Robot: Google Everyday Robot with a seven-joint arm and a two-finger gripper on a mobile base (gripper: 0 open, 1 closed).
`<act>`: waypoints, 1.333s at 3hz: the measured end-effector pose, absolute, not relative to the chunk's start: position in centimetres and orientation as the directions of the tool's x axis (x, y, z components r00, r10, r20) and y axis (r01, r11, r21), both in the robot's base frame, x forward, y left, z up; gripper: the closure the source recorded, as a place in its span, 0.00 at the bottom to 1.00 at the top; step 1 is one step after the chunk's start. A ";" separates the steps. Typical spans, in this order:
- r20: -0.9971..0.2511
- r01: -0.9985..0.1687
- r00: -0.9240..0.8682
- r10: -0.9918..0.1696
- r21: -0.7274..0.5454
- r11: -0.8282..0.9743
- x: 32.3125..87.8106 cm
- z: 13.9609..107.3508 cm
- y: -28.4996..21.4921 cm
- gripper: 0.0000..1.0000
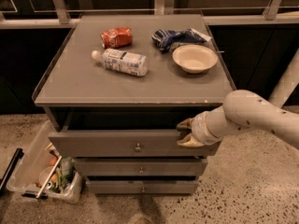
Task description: Open top drawer
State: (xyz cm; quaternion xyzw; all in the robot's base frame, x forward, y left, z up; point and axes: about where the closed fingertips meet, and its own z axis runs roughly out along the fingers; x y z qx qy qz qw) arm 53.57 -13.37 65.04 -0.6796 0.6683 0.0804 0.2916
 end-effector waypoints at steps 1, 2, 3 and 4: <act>-0.508 -0.959 0.106 -0.855 -0.279 0.047 52.3 65.5 -13.0 1.00; -0.518 -0.962 0.098 -0.850 -0.266 0.051 50.5 65.5 -13.6 0.81; -0.518 -0.962 0.098 -0.849 -0.266 0.051 50.5 65.5 -13.6 0.58; -0.518 -0.962 0.098 -0.849 -0.266 0.051 50.5 65.5 -13.6 0.34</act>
Offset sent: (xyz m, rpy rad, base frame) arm -0.2240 -0.0661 0.0043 0.1281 0.1374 -0.0057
